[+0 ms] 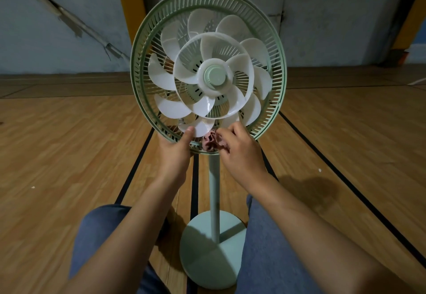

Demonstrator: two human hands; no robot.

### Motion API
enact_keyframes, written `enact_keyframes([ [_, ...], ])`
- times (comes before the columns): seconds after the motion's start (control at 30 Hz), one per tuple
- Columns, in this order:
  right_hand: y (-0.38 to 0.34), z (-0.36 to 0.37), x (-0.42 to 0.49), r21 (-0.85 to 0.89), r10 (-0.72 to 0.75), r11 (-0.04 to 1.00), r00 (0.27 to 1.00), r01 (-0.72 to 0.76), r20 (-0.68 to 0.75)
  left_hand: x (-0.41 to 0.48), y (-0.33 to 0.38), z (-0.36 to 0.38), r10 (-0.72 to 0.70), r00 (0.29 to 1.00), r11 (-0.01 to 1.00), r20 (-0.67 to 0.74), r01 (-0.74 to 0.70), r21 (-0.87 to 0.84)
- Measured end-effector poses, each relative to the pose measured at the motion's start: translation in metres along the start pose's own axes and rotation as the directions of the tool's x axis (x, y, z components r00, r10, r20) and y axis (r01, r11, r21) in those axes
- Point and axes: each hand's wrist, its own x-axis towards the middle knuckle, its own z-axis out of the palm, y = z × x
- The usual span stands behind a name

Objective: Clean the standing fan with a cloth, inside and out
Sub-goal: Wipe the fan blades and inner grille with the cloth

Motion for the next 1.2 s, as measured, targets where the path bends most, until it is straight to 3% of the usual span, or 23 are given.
enact_keyframes([
  [0.33,0.025,-0.035,0.016,-0.089,-0.022,0.996,0.999,0.018,-0.048,0.003,0.005,0.002,-0.003,0.994,0.999,-0.113,-0.004,-0.055],
  [0.77,0.055,-0.064,0.053,-0.229,-0.115,0.970,0.986,0.085,-0.119,0.003,0.004,-0.001,0.031,0.990,0.999,-0.140,-0.034,-0.015],
  [1.2,0.046,-0.035,0.030,-0.201,-0.102,0.970,0.982,0.133,0.157,0.003,0.002,0.002,0.059,0.993,0.997,-0.105,-0.055,0.045],
])
